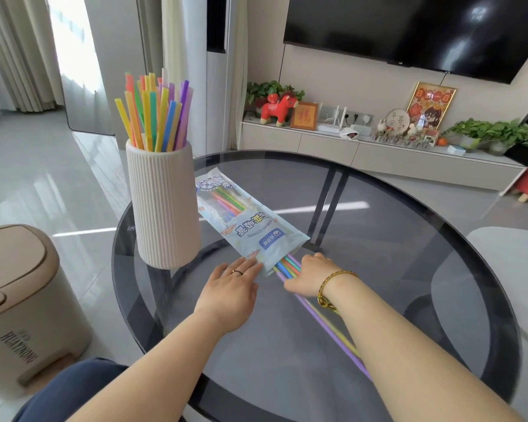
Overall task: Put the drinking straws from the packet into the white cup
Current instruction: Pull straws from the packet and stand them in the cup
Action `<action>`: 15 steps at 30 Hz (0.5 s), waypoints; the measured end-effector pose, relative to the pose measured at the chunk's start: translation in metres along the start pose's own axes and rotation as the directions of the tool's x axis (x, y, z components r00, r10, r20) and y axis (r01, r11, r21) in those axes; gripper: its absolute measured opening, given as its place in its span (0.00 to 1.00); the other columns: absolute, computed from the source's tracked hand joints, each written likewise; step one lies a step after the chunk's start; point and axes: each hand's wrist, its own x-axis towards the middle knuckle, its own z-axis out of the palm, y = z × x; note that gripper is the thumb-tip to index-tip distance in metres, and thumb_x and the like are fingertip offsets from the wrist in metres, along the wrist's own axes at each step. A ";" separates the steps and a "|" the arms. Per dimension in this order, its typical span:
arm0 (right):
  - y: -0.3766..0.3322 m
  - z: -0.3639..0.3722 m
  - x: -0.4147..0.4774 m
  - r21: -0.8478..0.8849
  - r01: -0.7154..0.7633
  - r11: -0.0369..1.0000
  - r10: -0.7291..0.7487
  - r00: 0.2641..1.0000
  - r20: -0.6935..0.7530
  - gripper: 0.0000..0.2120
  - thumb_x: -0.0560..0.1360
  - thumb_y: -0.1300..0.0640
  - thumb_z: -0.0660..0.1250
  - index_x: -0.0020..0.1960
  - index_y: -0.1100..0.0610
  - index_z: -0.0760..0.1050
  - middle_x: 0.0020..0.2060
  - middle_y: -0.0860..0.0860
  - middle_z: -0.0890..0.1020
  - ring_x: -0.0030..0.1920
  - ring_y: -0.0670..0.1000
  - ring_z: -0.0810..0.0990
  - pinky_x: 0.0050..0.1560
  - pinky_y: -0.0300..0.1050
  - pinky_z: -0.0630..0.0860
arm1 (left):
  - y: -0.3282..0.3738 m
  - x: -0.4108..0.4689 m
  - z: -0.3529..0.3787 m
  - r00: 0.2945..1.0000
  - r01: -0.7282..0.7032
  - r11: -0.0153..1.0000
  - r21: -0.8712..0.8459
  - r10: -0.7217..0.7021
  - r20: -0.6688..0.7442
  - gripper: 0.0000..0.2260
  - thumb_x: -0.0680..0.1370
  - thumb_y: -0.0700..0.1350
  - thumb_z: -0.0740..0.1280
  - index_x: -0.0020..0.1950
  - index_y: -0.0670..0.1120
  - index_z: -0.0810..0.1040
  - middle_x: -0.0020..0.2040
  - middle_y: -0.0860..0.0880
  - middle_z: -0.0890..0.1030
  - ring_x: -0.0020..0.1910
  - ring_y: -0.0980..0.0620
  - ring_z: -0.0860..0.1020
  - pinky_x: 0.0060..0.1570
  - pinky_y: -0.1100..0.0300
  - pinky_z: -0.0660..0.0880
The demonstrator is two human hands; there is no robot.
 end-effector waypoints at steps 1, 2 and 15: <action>-0.001 0.001 0.002 0.015 0.001 1.000 -0.001 1.000 -0.006 0.28 0.70 0.45 0.62 0.64 0.62 0.64 0.64 0.59 0.66 0.65 0.58 0.66 0.61 0.48 0.68 | 0.000 0.000 0.000 1.000 -0.001 1.000 0.000 0.001 0.001 0.20 0.80 0.46 0.49 0.72 0.51 0.54 0.76 0.53 0.54 0.74 0.56 0.51 0.71 0.58 0.46; -0.001 0.004 0.003 0.029 0.001 1.000 -0.001 1.000 -0.016 0.29 0.70 0.44 0.63 0.64 0.62 0.64 0.64 0.59 0.66 0.65 0.58 0.66 0.61 0.48 0.68 | 0.000 0.000 0.000 1.000 0.001 1.000 0.000 -0.001 0.003 0.20 0.80 0.46 0.49 0.72 0.51 0.54 0.76 0.53 0.53 0.74 0.56 0.51 0.71 0.58 0.46; 0.000 0.005 -0.007 0.050 0.027 0.998 -0.026 1.000 -0.011 0.39 0.65 0.36 0.65 0.66 0.60 0.62 0.63 0.57 0.66 0.65 0.57 0.65 0.62 0.48 0.67 | 0.000 0.000 0.000 1.000 0.005 1.000 0.011 -0.005 0.015 0.20 0.80 0.46 0.49 0.72 0.50 0.54 0.76 0.53 0.53 0.74 0.56 0.51 0.72 0.57 0.46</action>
